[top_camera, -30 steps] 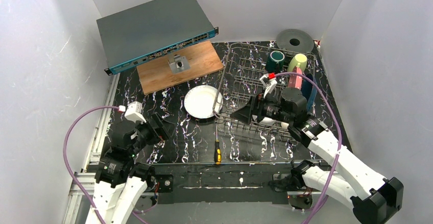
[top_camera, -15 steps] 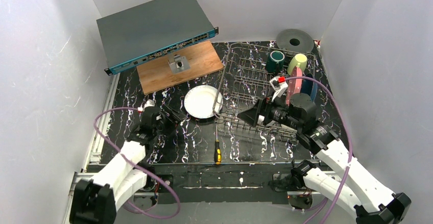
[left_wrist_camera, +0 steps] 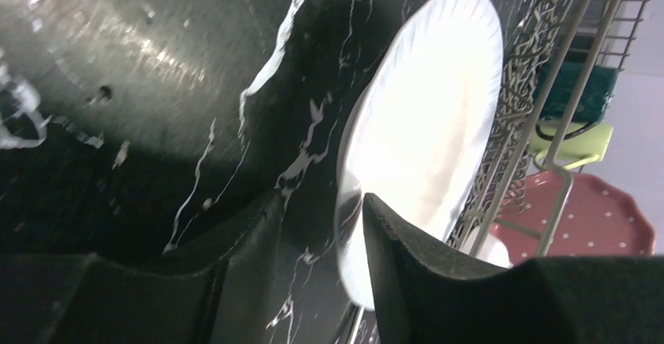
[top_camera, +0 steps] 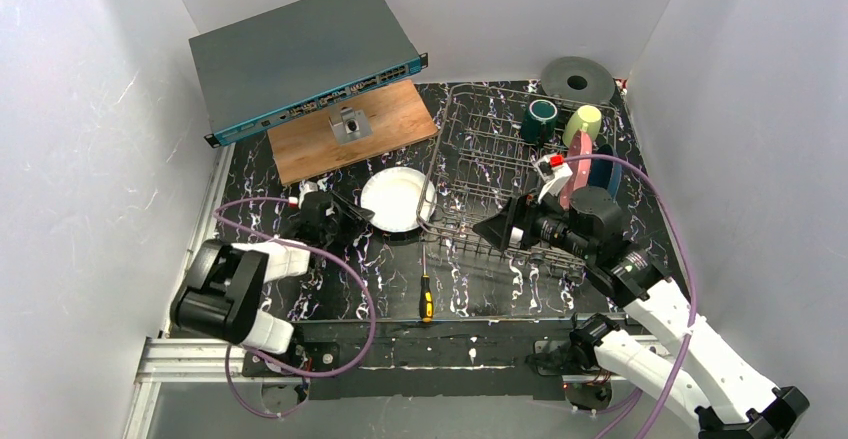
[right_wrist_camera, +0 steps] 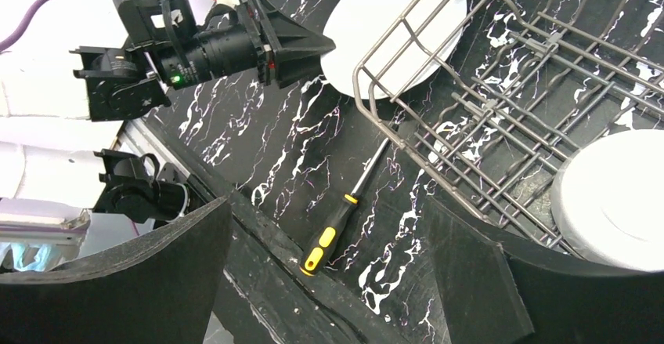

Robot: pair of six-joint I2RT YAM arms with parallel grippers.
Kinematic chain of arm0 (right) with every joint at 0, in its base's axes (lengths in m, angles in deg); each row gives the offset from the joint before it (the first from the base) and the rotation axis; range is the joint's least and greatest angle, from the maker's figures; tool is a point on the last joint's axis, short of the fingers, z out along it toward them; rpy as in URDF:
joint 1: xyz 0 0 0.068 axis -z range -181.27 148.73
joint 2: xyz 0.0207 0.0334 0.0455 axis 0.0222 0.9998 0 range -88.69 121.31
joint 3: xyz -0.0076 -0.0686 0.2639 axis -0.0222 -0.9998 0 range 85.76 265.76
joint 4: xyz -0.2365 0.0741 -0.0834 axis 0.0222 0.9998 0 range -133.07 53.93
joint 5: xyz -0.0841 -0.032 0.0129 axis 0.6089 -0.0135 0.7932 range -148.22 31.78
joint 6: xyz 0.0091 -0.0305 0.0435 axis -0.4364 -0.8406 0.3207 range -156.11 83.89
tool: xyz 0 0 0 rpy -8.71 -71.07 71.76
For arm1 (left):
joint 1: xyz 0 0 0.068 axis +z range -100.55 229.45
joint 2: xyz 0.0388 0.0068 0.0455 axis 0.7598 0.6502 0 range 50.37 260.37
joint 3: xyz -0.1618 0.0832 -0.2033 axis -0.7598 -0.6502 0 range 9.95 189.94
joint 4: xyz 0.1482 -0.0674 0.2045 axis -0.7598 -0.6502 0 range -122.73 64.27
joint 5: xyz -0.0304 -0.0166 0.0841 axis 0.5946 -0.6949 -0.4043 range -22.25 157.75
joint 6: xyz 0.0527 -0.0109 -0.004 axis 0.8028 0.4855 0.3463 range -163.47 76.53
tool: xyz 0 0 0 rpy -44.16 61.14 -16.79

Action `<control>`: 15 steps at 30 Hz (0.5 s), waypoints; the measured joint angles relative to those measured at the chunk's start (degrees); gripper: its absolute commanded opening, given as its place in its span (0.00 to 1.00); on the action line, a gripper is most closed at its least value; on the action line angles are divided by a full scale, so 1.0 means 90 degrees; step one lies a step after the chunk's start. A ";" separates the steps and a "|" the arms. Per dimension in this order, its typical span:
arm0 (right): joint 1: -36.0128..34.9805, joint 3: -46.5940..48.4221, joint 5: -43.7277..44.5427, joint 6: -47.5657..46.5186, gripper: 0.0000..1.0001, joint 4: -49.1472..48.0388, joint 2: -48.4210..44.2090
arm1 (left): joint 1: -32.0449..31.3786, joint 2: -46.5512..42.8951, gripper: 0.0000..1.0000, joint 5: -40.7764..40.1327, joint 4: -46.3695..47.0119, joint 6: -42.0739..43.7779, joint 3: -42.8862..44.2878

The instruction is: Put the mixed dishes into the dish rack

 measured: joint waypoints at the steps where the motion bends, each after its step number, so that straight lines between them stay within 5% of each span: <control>1: 0.0000 0.0000 0.0019 0.0005 0.98 0.0005 -0.0012 | 0.0000 0.0194 0.38 -0.0002 0.0197 -0.0012 0.0053; 9: 0.0000 0.0000 0.0138 0.0005 0.98 0.0138 -0.0182 | -0.0002 0.1212 0.35 -0.0049 0.1630 -0.0236 0.0153; 15: 0.0000 0.0010 0.0265 -0.0012 0.98 0.0325 -0.0250 | -0.0002 0.1843 0.11 -0.0044 0.2895 -0.0542 0.0046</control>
